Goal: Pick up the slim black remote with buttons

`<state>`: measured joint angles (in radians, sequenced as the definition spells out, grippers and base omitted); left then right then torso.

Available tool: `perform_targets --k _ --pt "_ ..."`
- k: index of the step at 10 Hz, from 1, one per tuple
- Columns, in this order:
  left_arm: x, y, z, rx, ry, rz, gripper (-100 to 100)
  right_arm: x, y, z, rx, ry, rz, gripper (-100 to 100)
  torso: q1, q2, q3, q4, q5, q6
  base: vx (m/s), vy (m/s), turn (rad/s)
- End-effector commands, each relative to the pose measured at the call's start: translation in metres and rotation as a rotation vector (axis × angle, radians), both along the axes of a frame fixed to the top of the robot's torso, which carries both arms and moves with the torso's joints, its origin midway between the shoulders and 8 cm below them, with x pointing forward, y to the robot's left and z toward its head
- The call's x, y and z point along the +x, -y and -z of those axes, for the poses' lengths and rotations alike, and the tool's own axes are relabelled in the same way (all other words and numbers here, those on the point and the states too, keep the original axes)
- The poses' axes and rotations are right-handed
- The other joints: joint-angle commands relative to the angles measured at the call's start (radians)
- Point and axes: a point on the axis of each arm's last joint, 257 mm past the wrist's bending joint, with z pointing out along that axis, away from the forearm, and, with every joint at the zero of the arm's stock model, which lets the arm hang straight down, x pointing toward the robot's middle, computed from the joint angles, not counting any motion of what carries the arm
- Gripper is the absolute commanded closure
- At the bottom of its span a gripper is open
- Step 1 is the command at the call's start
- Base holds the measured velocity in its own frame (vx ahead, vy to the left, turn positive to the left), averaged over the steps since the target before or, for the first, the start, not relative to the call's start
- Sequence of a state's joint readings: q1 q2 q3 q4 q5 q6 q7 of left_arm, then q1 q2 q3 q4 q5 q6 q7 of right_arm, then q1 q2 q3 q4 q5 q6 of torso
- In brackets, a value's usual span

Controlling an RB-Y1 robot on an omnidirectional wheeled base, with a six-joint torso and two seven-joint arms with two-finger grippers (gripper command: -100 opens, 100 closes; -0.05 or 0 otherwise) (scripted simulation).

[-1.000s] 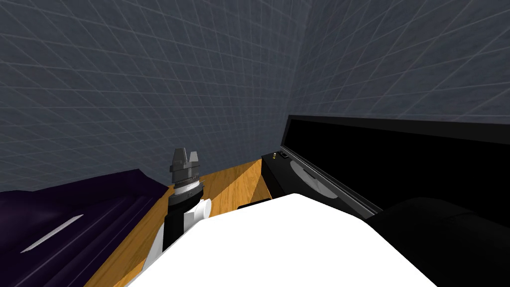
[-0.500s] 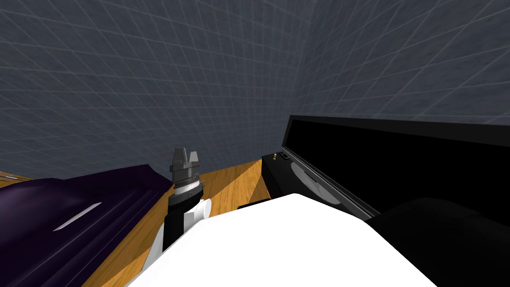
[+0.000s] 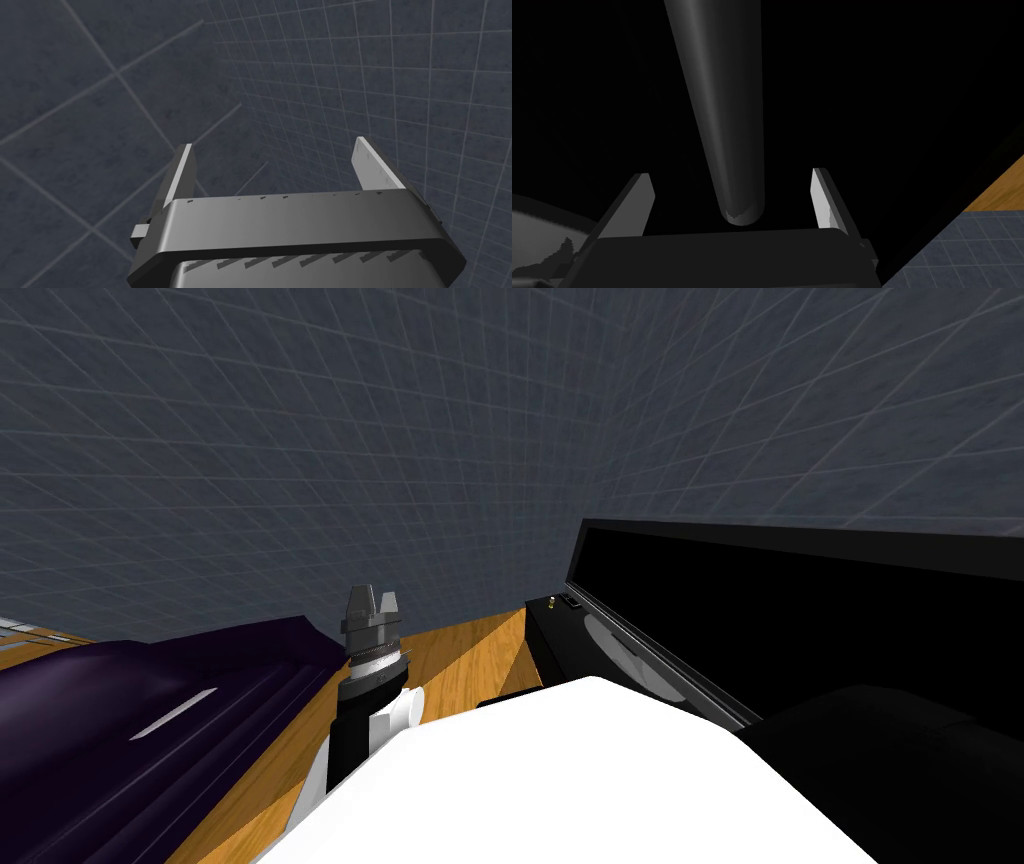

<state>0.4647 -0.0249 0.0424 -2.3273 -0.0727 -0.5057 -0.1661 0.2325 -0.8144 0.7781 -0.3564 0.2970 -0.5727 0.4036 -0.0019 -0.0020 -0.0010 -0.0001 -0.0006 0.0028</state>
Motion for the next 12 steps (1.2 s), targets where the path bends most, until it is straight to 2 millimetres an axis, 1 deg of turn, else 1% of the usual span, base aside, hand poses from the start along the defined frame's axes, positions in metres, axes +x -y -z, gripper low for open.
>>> perform_targets --k 1,2,3,4,5,6,7,11,12 --pt "0.000 0.000 0.000 0.000 0.000 0.000 0 0.003 -0.010 0.009 -0.001 0.002 0.008 -100 0.000 0.000 0.000 0.000 0.000 0.000 -0.019 -0.042 0.070" --pt "0.000 0.000 0.000 0.000 0.000 0.000 0 0.005 -0.015 0.014 -0.002 0.002 0.012 -100 -0.002 0.001 0.000 0.000 0.000 0.000 -0.032 -0.065 0.068" --pt "0.000 0.000 0.000 0.000 0.000 0.000 0 0.005 -0.015 0.014 -0.002 0.002 0.012 -100 -0.003 0.002 0.001 0.000 -0.001 0.000 -0.021 -0.050 0.011" --pt "0.000 0.000 0.000 0.000 0.000 0.000 0 0.008 -0.026 0.023 -0.003 0.003 0.020 -100 -0.003 0.001 0.001 0.000 -0.001 0.000 -0.023 -0.052 0.048" --pt "0.000 0.000 0.000 0.000 0.000 0.000 0 0.005 -0.023 0.022 -0.009 -0.002 0.023 -100 -0.003 0.001 0.001 0.000 -0.001 0.000 -0.024 -0.025 0.076" --pt "0.000 0.000 0.000 0.000 0.000 0.000 0 0.004 -0.025 0.020 0.002 0.002 0.014 -100 -0.002 0.002 0.001 0.000 0.000 0.000 -0.006 -0.005 0.019" --pt "0.000 0.000 0.000 0.000 0.000 0.000 0 0.004 -0.025 0.021 -0.003 0.000 0.018 100 0.000 0.001 0.000 0.000 0.000 0.000 0.000 0.000 0.000" --pt "0.000 0.000 0.000 0.000 0.000 0.000 0 0.005 -0.029 0.022 0.007 0.003 0.015 100 -0.007 -0.001 0.000 0.000 -0.002 0.000 -0.001 0.005 0.000" --pt "0.000 0.000 0.000 0.000 0.000 0.000 0 0.005 -0.029 0.022 0.007 0.002 0.015 0 -0.007 -0.001 0.000 0.000 -0.002 0.000 0.000 0.000 0.000"
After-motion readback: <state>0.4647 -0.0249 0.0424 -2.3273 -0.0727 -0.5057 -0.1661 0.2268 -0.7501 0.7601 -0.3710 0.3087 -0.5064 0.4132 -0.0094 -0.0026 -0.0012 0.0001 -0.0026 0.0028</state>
